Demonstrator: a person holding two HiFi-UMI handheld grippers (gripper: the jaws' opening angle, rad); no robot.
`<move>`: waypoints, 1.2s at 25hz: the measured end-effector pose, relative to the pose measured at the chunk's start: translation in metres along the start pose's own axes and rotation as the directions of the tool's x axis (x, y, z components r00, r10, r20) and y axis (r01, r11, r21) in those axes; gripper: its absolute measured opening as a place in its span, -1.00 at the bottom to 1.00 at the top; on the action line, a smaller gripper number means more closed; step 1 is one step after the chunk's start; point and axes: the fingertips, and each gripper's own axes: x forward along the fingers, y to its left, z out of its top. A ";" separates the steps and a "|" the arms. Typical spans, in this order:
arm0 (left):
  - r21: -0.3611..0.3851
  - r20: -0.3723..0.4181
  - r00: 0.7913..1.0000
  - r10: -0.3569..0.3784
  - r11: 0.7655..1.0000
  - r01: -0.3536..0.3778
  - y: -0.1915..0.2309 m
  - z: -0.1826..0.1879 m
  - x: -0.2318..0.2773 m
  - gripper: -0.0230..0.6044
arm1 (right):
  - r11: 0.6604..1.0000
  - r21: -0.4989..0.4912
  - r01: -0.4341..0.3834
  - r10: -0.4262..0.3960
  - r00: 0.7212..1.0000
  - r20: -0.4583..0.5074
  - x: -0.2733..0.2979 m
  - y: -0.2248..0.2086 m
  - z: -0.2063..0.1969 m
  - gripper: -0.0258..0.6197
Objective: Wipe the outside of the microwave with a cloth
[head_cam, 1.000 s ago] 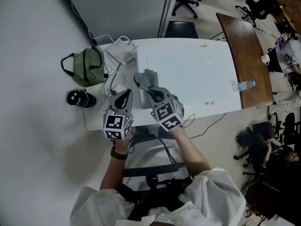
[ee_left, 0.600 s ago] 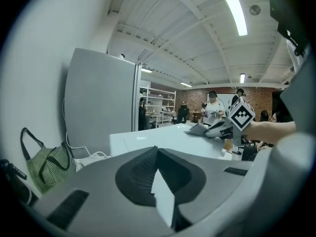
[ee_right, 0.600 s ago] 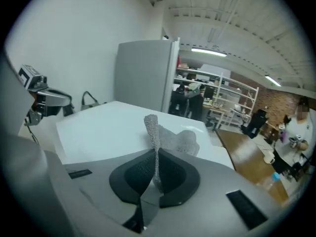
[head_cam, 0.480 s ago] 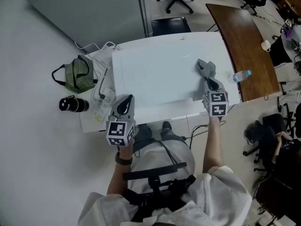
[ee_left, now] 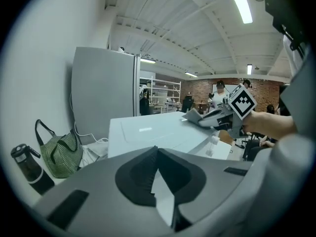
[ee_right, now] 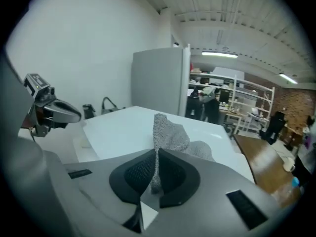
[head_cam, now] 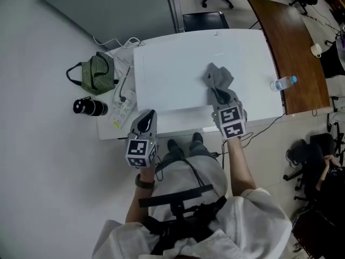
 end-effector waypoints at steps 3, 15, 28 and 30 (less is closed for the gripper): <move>-0.004 0.036 0.999 0.019 1.000 -0.019 0.019 0.005 -0.028 -0.85 | 0.983 -0.106 -0.152 0.155 0.988 0.017 0.024 0.106 0.034 -0.83; -0.043 0.069 0.998 0.012 0.999 -0.009 0.056 -0.009 -0.065 -0.85 | 0.922 -0.256 -0.292 0.301 0.954 -0.005 0.032 0.229 0.062 -0.83; 0.023 0.089 0.978 -0.187 0.982 0.185 0.012 0.009 -0.026 -0.85 | 0.886 0.213 0.411 -0.385 0.910 -0.157 -0.109 -0.062 -0.101 -0.83; 0.016 0.090 0.980 -0.177 0.984 0.177 0.018 0.008 -0.027 -0.85 | 0.917 0.201 0.344 -0.318 0.936 -0.150 -0.092 -0.032 -0.096 -0.83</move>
